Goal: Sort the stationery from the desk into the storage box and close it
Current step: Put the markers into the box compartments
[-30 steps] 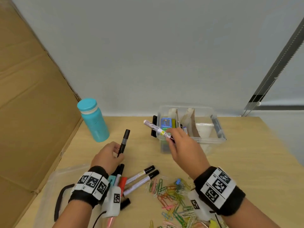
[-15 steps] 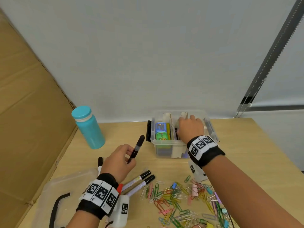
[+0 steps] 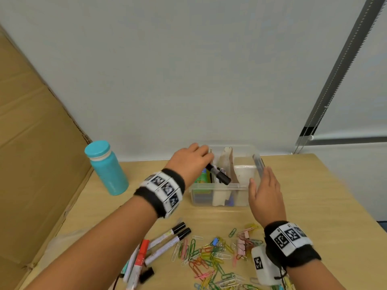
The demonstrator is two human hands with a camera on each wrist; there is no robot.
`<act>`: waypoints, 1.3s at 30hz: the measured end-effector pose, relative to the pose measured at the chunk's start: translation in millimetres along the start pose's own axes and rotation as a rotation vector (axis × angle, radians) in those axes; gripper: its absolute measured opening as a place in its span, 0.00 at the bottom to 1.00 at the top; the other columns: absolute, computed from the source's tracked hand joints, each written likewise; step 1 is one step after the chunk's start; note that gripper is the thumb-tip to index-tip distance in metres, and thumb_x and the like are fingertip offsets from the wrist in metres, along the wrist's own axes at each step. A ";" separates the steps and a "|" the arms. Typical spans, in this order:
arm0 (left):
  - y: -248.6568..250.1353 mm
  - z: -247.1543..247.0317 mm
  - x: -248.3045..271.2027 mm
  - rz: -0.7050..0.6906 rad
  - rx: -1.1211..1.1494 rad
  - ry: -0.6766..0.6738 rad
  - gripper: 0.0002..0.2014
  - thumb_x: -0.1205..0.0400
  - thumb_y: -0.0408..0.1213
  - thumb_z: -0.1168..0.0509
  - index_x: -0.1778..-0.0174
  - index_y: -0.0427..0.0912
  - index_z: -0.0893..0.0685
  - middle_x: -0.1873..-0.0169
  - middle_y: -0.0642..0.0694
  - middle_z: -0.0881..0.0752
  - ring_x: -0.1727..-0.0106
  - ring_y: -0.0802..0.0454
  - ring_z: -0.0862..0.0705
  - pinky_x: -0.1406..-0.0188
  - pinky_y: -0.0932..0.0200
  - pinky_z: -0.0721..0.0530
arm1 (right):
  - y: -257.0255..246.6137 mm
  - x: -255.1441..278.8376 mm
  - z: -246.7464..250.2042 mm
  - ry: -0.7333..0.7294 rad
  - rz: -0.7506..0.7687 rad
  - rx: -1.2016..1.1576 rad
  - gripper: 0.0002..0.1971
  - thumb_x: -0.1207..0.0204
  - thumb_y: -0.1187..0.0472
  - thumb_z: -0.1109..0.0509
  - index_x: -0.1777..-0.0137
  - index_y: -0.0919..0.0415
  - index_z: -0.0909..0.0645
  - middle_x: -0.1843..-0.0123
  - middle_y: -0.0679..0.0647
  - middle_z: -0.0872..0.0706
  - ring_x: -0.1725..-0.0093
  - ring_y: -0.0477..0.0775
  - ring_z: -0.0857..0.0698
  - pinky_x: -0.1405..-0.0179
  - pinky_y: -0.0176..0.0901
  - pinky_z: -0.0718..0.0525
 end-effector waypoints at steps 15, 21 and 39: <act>4.2 -21.0 -39.6 0.065 0.252 0.037 0.21 0.16 0.30 0.41 0.28 0.49 0.25 0.31 0.51 0.22 0.38 0.48 0.19 0.42 0.54 0.19 | -3.8 3.4 -1.3 0.050 -0.029 -0.014 0.30 0.16 0.52 0.49 0.18 0.67 0.45 0.18 0.63 0.38 0.18 0.59 0.38 0.20 0.53 0.36; -17.4 -37.0 56.3 0.292 0.481 0.153 0.15 0.16 0.35 0.40 0.36 0.51 0.19 0.39 0.55 0.18 0.44 0.55 0.18 0.49 0.58 0.17 | -3.1 2.6 -3.2 0.054 -0.025 -0.040 0.30 0.16 0.52 0.51 0.18 0.67 0.44 0.18 0.64 0.38 0.19 0.61 0.38 0.21 0.56 0.35; -6.3 -71.0 74.4 0.279 0.466 0.018 0.26 0.13 0.50 0.56 0.17 0.53 0.47 0.16 0.55 0.51 0.17 0.57 0.49 0.19 0.59 0.47 | -121.1 -63.2 -55.7 -0.560 0.059 -0.052 0.15 0.19 0.66 0.46 0.43 0.73 0.20 0.41 0.67 0.16 0.39 0.65 0.18 0.41 0.50 0.23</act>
Point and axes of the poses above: each hand's wrist, its own x-axis away from the middle knuckle, its own z-axis out of the back of the hand, y = z × x, the point moved 7 cm from there along -x, towards the middle knuckle
